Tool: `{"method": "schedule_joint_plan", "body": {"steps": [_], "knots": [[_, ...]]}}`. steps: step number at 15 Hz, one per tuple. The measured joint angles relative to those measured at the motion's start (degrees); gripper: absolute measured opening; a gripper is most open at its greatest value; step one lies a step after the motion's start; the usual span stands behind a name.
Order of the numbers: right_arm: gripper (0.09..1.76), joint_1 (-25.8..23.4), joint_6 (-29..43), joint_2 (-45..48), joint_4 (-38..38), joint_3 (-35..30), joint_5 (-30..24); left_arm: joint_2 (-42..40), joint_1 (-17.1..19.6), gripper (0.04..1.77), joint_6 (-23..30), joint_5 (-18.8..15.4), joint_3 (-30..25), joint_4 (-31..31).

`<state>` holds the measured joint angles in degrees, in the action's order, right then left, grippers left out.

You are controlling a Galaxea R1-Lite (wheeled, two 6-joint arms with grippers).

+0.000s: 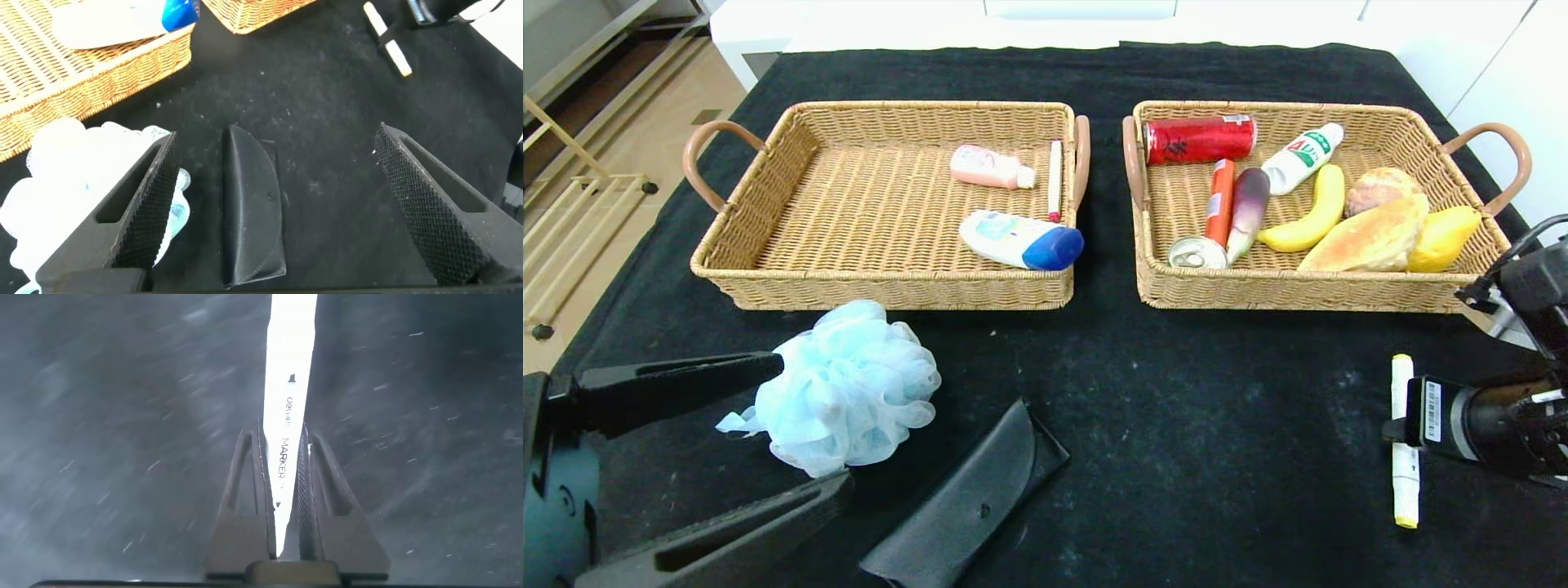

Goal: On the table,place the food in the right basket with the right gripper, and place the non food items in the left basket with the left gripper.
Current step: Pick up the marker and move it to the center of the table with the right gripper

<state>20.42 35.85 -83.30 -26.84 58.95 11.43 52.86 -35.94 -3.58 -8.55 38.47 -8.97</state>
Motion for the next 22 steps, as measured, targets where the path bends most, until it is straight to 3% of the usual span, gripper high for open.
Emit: {"method": "schedule_joint_plan", "body": {"steps": [5, 13, 22], "knots": [[0.28, 9.8, -0.2, 1.0, -0.1, 3.4, 2.9, -0.1, 0.0, 1.72, 0.0, 0.0, 0.0, 0.0], [0.28, 22.9, -0.3, -10.2, 0.3, 17.5, 3.2, 0.2, 0.0, 1.72, 0.1, 0.2, 0.0, 0.0], [0.28, 29.3, -3.8, -23.0, 0.3, 32.0, 3.1, -0.2, 0.0, 1.72, 0.0, 0.4, 0.2, -0.1]]}}
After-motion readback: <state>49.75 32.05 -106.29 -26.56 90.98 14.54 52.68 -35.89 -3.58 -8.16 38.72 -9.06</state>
